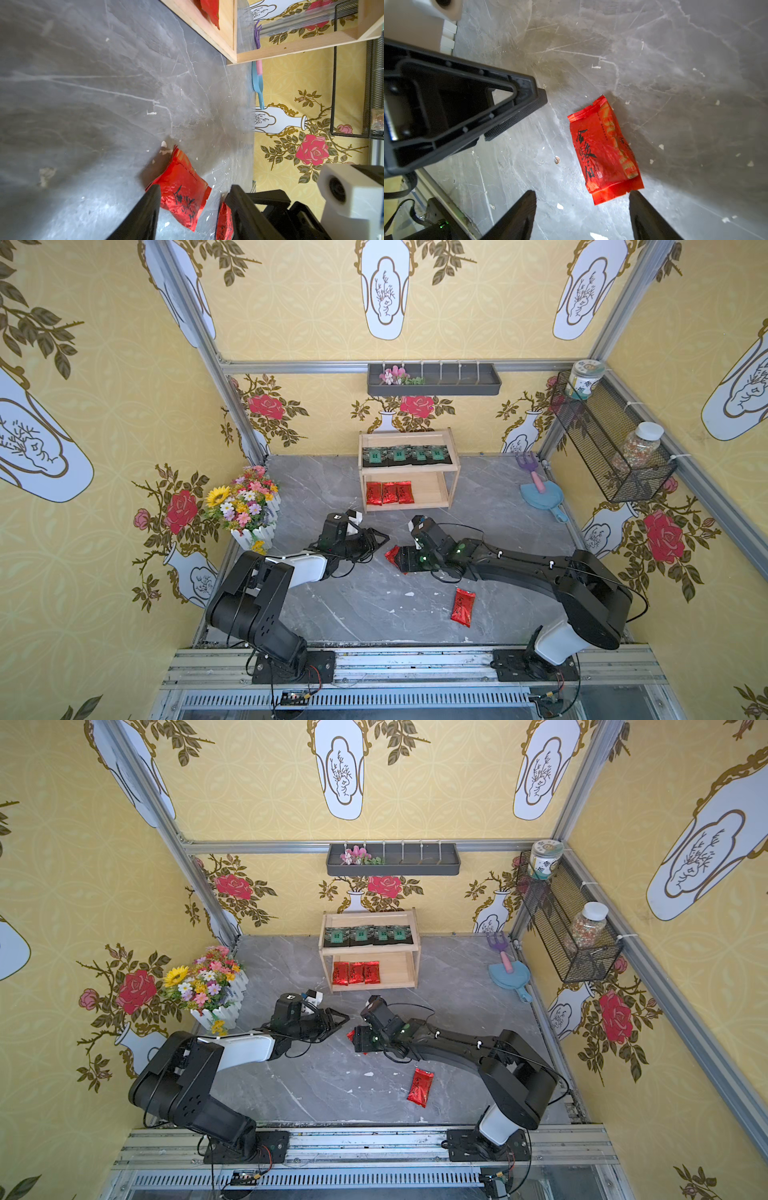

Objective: Place the tea bags on the shelf by color
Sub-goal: Pick up the tea bag from the center of the board.

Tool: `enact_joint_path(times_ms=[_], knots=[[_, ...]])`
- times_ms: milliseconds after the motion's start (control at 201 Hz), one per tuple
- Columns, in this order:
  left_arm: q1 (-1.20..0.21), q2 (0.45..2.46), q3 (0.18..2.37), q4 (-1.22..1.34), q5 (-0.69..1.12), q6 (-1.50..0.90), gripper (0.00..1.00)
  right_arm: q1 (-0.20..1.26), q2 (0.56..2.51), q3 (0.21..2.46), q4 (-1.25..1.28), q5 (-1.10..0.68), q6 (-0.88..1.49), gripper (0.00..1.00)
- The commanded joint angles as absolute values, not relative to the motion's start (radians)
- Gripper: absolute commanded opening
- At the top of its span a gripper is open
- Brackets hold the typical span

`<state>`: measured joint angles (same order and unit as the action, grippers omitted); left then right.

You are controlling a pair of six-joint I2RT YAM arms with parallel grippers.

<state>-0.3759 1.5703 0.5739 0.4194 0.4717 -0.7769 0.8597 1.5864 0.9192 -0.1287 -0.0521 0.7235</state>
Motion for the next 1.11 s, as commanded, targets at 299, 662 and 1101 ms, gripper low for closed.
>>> enact_joint_path(times_ms=[299, 662, 1101], knots=[[-0.374, 1.603, 0.584, 0.446, 0.508, -0.744, 0.59, 0.787, 1.517, 0.694, 0.173, -0.168, 1.021, 0.72], [-0.376, 1.626, 0.572, 0.470, 0.529, -0.751, 0.59, 0.745, 1.540, 0.513, 0.481, -0.206, 1.239, 0.70], [-0.378, 1.631, 0.555, 0.496, 0.543, -0.762, 0.58, 0.739, 1.600, 0.481, 0.580, -0.233, 1.296, 0.70]])
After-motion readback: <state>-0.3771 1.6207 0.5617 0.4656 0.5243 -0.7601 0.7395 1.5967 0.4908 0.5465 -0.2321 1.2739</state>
